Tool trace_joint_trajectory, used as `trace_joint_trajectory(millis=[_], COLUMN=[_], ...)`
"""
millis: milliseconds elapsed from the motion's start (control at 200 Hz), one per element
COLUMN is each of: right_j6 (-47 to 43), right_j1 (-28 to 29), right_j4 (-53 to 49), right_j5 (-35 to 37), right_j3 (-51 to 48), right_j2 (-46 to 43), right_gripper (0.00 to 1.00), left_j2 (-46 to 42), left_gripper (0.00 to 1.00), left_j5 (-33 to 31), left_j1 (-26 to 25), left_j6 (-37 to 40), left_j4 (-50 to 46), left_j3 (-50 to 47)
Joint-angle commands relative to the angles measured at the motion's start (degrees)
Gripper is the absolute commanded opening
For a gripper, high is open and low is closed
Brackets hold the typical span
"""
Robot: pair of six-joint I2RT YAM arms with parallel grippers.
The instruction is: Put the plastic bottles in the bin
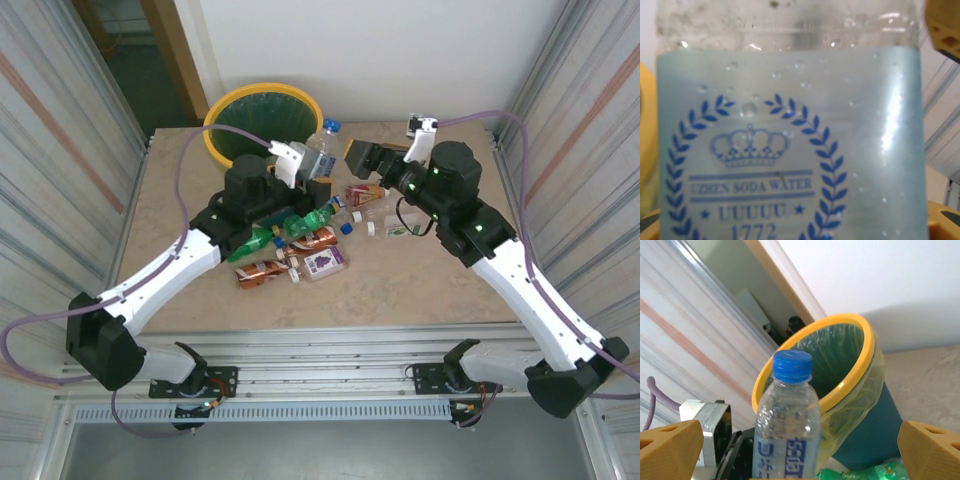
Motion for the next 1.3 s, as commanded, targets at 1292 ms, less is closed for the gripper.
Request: trace_joint_trajectory(millis=[1292], right_j6=[0.2], right_j1=[-7.2], right_j4=[-14.0], right_j5=[15.2], right_j3=[-5.9], right_j2=[5.1], right_gripper=[0.98], left_j2=[17.2], left_gripper=[0.00], left_j5=[5.8], left_j1=[26.1], left_j6=[22.5], left_j4=[-28.3], left_j3=[33.6])
